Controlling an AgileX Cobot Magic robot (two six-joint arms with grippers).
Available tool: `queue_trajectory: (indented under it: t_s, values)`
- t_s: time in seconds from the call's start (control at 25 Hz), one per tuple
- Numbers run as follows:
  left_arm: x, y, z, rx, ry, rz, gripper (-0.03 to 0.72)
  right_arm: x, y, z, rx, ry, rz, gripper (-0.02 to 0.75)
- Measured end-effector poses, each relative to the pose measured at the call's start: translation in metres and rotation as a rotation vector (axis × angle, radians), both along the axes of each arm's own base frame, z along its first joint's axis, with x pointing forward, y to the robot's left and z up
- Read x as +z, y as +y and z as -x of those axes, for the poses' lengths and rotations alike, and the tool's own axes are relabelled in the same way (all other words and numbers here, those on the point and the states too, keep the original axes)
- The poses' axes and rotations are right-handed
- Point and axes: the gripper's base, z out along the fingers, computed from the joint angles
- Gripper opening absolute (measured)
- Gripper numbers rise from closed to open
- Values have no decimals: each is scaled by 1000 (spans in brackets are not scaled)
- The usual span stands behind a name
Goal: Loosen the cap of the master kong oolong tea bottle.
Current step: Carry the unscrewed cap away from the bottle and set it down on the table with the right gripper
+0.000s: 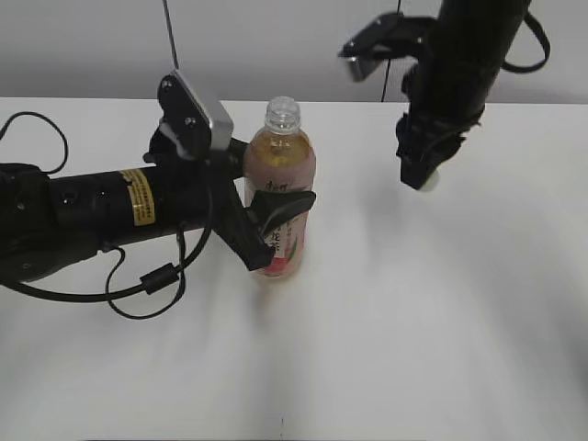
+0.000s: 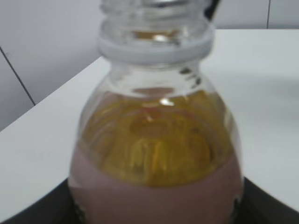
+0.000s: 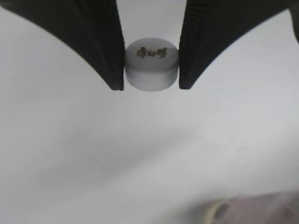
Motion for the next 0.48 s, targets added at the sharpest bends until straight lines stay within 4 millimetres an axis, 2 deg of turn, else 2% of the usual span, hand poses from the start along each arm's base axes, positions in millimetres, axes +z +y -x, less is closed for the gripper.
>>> queue_trajectory:
  t_s: [0.24, 0.36, 0.48]
  values:
    - [3, 3, -5, 91, 57, 80, 421, -72, -43, -20, -329, 225, 65, 272]
    - [4, 4, -8, 133, 70, 108, 421, -96, -63, -30, -435, 267, 68, 272]
    - [-5, 5, -12, 166, 99, 123, 421, -114, -72, -38, -490, 280, 49, 272]
